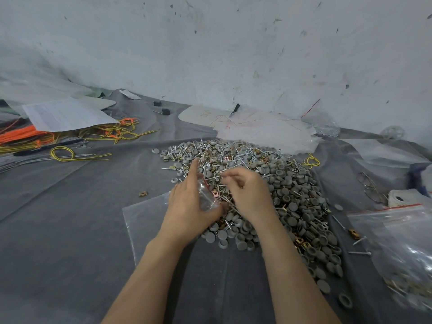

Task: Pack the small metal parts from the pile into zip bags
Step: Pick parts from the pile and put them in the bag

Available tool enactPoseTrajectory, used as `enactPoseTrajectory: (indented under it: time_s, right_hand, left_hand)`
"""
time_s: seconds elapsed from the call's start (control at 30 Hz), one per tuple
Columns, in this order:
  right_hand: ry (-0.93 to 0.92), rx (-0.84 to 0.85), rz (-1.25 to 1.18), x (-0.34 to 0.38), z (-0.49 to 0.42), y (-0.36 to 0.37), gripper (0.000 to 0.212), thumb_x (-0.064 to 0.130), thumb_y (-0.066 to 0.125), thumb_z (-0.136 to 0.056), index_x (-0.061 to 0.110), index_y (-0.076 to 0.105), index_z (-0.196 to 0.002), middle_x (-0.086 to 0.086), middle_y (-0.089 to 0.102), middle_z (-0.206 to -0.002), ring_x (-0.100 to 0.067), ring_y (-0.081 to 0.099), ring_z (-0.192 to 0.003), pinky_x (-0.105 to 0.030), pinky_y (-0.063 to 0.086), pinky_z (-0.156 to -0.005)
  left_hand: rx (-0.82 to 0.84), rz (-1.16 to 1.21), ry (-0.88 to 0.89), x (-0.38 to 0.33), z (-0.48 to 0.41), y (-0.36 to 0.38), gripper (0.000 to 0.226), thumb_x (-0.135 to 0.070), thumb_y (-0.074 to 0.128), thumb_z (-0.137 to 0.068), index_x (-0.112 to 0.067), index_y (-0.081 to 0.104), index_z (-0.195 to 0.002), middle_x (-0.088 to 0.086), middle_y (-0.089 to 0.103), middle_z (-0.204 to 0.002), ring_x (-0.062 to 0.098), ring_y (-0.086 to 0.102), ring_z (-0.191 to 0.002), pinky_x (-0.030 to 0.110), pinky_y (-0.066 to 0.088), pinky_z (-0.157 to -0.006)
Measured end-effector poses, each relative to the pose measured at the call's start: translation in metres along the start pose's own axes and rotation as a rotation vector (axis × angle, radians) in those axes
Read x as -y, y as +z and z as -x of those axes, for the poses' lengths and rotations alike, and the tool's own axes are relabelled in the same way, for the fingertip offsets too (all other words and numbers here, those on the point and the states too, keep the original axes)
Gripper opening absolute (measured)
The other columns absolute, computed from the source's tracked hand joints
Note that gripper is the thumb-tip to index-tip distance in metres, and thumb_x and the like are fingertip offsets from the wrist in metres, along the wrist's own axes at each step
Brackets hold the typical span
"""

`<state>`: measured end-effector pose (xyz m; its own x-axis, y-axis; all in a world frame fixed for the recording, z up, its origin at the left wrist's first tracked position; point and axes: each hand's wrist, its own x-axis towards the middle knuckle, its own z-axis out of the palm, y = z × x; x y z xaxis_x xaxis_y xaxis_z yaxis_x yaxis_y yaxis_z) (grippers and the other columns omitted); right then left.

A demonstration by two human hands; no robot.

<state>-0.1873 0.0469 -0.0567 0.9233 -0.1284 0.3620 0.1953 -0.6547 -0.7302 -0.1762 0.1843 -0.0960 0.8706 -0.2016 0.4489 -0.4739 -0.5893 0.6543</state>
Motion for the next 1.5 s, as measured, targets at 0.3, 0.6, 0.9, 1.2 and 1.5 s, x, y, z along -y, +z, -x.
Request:
enactPoseTrajectory:
  time_s: [0.3, 0.6, 0.9, 1.2, 1.5]
  right_hand:
    - [0.502, 0.165, 0.448, -0.028, -0.002, -0.048, 0.012, 0.022, 0.061, -0.088, 0.024, 0.068, -0.097, -0.006, 0.067, -0.108, -0.027, 0.059, -0.104, -0.045, 0.044, -0.098]
    - [0.248, -0.299, 0.005, -0.025, -0.005, -0.036, 0.012, 0.018, 0.06, -0.092, 0.012, 0.061, -0.102, 0.006, 0.06, -0.087, -0.006, 0.055, -0.076, -0.015, 0.04, -0.065]
    - [0.108, -0.075, -0.206, -0.002, 0.0, 0.005, 0.008, 0.02, 0.067, -0.087, 0.019, 0.06, -0.091, 0.008, 0.063, -0.087, 0.002, 0.059, -0.079, -0.003, 0.043, -0.065]
    - [0.053, 0.021, -0.027, 0.001, 0.001, 0.0, 0.018, 0.012, 0.054, -0.095, 0.018, 0.067, -0.105, 0.009, 0.067, -0.096, 0.001, 0.06, -0.074, -0.006, 0.046, -0.061]
    - [0.407, -0.014, 0.498, -0.027, -0.001, -0.018, 0.026, 0.04, 0.06, -0.09, 0.028, 0.065, -0.113, -0.003, 0.059, -0.122, -0.03, 0.048, -0.119, -0.044, 0.039, -0.102]
  left_hand:
    - [0.01, 0.004, -0.006, 0.003, 0.0, 0.001, 0.113, -0.057, 0.071, -0.071, -0.032, -0.005, -0.15, -0.002, 0.045, -0.143, 0.023, 0.039, -0.131, 0.038, 0.03, -0.109]
    - [-0.004, 0.001, 0.007, 0.003, 0.0, 0.001, 0.112, -0.054, 0.074, -0.072, -0.031, -0.003, -0.15, -0.002, 0.046, -0.143, 0.022, 0.04, -0.131, 0.037, 0.03, -0.109]
    - [0.0, -0.011, 0.01, 0.001, 0.0, 0.001, 0.112, -0.045, 0.077, -0.07, -0.022, 0.003, -0.152, 0.003, 0.049, -0.139, 0.025, 0.045, -0.127, 0.038, 0.034, -0.106]
    - [0.0, -0.008, 0.009, 0.001, 0.0, 0.001, 0.112, -0.044, 0.077, -0.071, -0.02, 0.003, -0.152, 0.003, 0.048, -0.14, 0.023, 0.044, -0.127, 0.038, 0.033, -0.107]
    - [0.005, -0.013, -0.003, 0.002, 0.001, 0.001, 0.113, -0.054, 0.073, -0.071, -0.029, -0.002, -0.151, 0.001, 0.047, -0.141, 0.023, 0.041, -0.13, 0.037, 0.031, -0.107]
